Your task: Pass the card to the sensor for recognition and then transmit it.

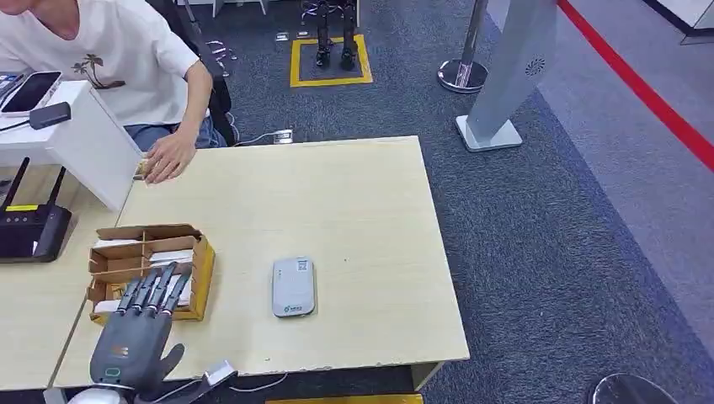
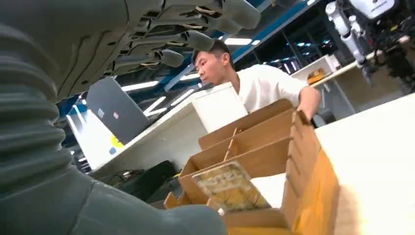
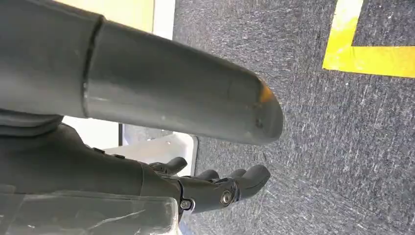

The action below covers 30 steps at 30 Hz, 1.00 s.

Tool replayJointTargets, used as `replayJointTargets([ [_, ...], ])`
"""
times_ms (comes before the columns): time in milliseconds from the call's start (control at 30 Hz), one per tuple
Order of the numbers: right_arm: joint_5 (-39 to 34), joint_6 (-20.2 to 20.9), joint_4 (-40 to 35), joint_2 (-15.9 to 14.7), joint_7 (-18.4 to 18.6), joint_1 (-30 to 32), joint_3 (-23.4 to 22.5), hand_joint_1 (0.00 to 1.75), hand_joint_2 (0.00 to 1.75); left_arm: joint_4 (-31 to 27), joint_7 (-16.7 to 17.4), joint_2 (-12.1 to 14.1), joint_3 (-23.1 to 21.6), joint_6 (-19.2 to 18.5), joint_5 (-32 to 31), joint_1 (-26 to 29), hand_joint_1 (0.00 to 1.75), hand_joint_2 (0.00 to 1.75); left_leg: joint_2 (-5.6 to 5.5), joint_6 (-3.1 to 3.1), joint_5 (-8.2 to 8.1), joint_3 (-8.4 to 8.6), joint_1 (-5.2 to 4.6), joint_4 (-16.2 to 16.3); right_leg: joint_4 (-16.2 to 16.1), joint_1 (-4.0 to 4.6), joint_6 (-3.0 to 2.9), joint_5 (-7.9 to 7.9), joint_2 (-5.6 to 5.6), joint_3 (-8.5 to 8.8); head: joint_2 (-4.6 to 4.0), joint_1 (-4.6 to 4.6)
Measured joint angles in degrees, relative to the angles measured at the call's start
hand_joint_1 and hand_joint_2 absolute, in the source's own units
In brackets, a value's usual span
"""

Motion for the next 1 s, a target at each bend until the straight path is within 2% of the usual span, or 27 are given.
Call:
replayJointTargets([
  [133,0.3,0.0,0.0,0.0,0.2,0.0,-0.2,0.0,0.0,-0.9,1.9,1.1,-0.3,-2.0,-1.0,1.5,0.0,1.75,0.01,0.0,0.0,0.0,0.0,0.0,0.0,0.0,0.0,0.0,0.02,0.01,0.0,0.0],
  [233,0.9,0.1,0.0,0.0,0.2,0.0,-0.2,0.0,0.0,-1.9,3.4,2.5,-0.3,-6.0,-1.1,2.9,0.0,1.75,0.0,0.0,0.0,0.01,0.0,0.0,0.0,0.0,0.0,0.0,0.01,0.0,0.0,0.0],
  [367,1.0,0.2,0.0,0.0,0.1,0.0,-0.2,0.0,0.0,-2.6,3.9,3.6,-0.2,-8.5,-0.9,3.8,0.0,1.75,-0.03,0.0,0.0,-0.01,-0.01,0.0,0.0,0.0,0.0,-0.01,-0.04,0.01,0.0,0.0],
  [533,2.1,0.9,0.0,-0.3,-0.8,0.0,0.0,0.0,0.0,-3.2,3.7,6.1,2.4,-15.5,6.4,5.7,0.0,1.75,-0.02,0.0,0.0,0.02,0.0,0.0,0.0,0.0,0.0,-0.01,-0.03,-0.01,0.0,0.02],
  [700,2.5,1.3,0.0,-0.5,-1.0,-0.3,0.4,0.0,0.0,-2.3,1.2,7.3,5.0,-17.3,7.0,3.0,0.0,1.75,-0.1,0.01,0.01,0.01,0.0,0.0,0.0,0.0,0.03,-0.03,-0.16,0.06,0.0,0.0],
  [1000,2.6,1.4,0.0,-0.7,-1.0,-0.4,1.0,0.0,0.0,1.6,-0.2,7.0,5.2,-17.1,5.5,-2.1,0.0,1.75,-0.08,0.02,0.02,0.03,-0.01,0.0,0.0,0.0,0.02,-0.01,-0.12,0.07,0.0,0.02],
])
